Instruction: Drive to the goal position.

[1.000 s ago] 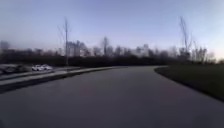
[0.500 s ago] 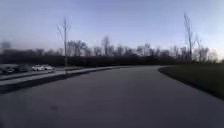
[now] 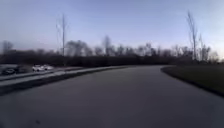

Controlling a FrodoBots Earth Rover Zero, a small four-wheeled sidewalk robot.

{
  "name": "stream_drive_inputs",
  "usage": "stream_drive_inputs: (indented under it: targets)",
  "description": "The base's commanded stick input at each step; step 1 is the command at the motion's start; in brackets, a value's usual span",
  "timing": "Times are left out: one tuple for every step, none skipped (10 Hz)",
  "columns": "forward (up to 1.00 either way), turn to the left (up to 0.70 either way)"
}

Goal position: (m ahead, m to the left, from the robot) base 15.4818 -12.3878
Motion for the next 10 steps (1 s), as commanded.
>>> stream_drive_inputs:
  targets:
    - [1.00, 0.01]
    - [1.00, 0.01]
    - [1.00, 0.01]
    - [1.00, 0.01]
    - [1.00, 0.01]
    - [1.00, 0.01]
    - [1.00, 0.01]
    - [1.00, 0.01]
    - [1.00, 0.01]
    - [1.00, 0.01]
